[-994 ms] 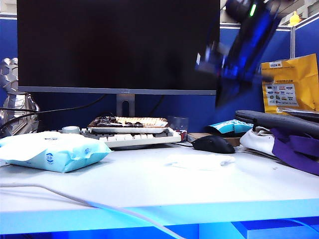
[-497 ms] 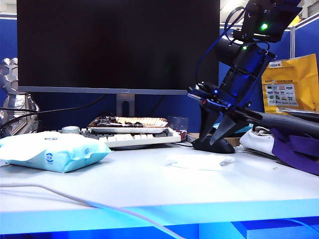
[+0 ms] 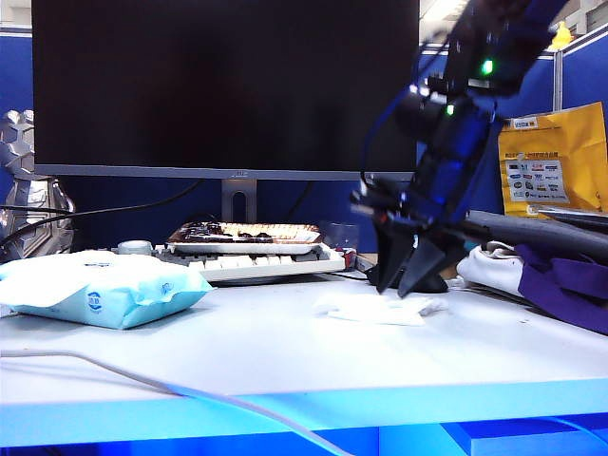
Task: Use the wet wipes on the table to wipe the cherry juice off the table, then put the wipes back on the table.
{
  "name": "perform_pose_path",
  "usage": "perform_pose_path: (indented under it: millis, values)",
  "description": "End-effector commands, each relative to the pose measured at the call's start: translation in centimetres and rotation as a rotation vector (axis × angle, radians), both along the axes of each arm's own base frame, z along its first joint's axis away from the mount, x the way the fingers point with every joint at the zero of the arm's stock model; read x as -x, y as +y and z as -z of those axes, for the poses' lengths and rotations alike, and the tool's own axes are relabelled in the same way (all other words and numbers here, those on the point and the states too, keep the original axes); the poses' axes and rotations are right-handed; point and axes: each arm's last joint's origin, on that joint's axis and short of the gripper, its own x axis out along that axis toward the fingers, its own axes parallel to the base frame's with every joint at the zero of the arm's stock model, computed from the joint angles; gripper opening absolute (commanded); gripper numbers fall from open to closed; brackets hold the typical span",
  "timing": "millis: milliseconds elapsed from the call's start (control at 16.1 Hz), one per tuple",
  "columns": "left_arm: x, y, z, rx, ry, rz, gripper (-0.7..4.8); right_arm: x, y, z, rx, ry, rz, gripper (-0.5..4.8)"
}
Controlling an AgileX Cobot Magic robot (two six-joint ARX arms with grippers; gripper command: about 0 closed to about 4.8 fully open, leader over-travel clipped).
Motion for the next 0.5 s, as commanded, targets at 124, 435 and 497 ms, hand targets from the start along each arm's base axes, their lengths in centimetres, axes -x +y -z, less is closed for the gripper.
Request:
perform_pose_path:
  millis: [124, 435, 497]
  values:
    - [0.0, 0.0, 0.1, -0.004, 0.009, 0.003, -0.05, -0.8, 0.3, 0.7, 0.016, -0.045, 0.011, 1.63]
    - [0.0, 0.0, 0.1, -0.004, 0.009, 0.003, -0.05, -0.9, 0.1, 2.3, 0.144, 0.018, 0.015, 0.53]
    - [0.0, 0.0, 0.1, -0.004, 0.009, 0.004, -0.05, -0.8, 0.1, 2.3, 0.157, 0.016, -0.003, -0.04]
